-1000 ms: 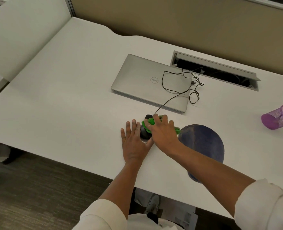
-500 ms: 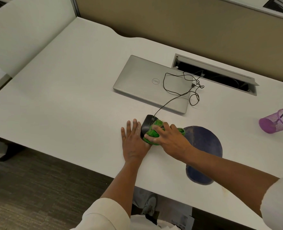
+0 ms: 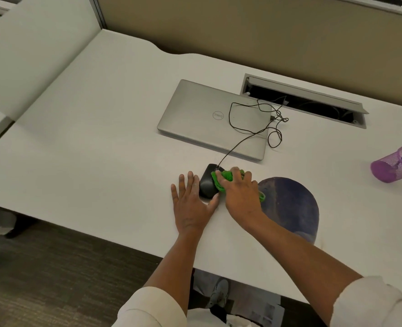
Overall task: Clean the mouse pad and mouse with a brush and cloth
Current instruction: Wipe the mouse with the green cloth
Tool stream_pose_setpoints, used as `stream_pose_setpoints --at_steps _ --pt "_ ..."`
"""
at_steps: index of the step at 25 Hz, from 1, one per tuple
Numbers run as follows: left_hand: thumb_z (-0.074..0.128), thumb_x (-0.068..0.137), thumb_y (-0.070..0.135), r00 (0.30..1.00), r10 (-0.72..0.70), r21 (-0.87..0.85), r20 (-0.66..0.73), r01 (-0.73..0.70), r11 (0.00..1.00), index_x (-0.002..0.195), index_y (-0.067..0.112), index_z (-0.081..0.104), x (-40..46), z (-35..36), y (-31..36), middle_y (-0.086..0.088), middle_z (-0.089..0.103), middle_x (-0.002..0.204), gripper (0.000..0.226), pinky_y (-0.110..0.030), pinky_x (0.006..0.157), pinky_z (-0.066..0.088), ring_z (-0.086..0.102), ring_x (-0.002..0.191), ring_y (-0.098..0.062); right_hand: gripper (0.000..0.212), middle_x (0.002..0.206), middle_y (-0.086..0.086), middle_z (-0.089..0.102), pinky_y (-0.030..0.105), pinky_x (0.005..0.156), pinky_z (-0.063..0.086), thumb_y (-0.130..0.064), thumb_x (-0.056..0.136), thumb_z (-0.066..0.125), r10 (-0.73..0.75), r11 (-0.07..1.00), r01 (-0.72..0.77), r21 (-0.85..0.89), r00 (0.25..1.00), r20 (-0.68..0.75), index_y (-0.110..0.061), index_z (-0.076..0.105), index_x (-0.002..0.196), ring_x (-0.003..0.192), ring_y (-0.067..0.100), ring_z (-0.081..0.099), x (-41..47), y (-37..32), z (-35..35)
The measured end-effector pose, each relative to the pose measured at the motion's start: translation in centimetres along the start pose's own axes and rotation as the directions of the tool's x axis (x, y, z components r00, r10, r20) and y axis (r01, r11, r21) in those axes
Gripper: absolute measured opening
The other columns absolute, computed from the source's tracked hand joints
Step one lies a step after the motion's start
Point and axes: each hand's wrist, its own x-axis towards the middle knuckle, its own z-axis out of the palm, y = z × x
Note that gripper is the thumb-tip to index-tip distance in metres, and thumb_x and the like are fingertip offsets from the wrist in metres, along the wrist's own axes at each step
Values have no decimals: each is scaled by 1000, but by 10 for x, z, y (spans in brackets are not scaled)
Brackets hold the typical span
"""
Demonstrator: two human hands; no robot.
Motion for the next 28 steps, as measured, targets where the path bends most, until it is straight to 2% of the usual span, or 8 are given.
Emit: stream_pose_setpoints --at_steps 4,7,11,14,19,23,25,28 --pt "42 89 75 1000 6 -7 10 -6 1000 161 20 25 -1 -1 -1 1 12 171 93 -39 126 -12 -3 158 -17 65 147 12 34 48 95 45 -13 94 52 -52 998 52 24 999 15 -34 31 151 121 36 41 -16 3 5" --pt "40 90 78 1000 -2 2 11 2 1000 162 19 26 0 -1 2 2 14 171 94 -40 127 -10 -3 158 -17 62 140 11 37 47 90 45 -13 92 53 32 999 -32 21 999 10 -33 35 149 117 35 42 4 5 -1" --pt "41 91 78 1000 -7 19 21 6 1000 162 19 23 0 0 1 2 12 171 94 -41 128 -7 -3 158 -17 37 135 12 41 46 87 42 -14 93 51 94 995 -93 -37 995 23 -21 55 129 113 37 45 31 -5 -9" --pt "38 90 79 1000 -2 21 16 1 1000 162 18 24 1 1 1 1 14 171 95 -42 128 -6 -1 158 -18 30 135 14 42 48 88 45 -14 95 48 76 992 -71 -105 996 47 -15 59 123 113 39 46 39 -6 -11" --pt "36 88 80 1000 0 7 -3 0 1000 161 17 26 0 2 0 0 16 170 97 -42 128 -6 1 158 -18 35 132 14 44 46 84 45 -14 94 49 -78 983 82 -167 996 32 -12 53 129 110 38 48 33 2 -12" --pt "40 90 78 1000 0 8 2 0 1000 162 18 26 1 3 0 1 15 171 95 -39 127 -10 -1 158 -16 57 139 12 40 47 83 44 -15 93 49 -197 976 199 -92 980 23 -22 35 148 113 36 45 10 15 -3" --pt "34 88 80 1000 -1 8 -8 1 1000 161 17 28 0 3 0 2 16 170 97 -38 127 -11 0 158 -16 62 140 12 37 47 84 43 -16 92 49 -164 984 167 -65 986 40 -28 31 151 114 36 43 8 17 -2" --pt "28 86 82 1000 0 18 -7 0 1000 161 17 29 1 2 1 2 17 170 99 -38 127 -10 0 158 -16 62 138 10 37 47 88 42 -16 92 51 -24 1000 24 7 998 64 -32 34 149 115 35 41 22 10 -6"
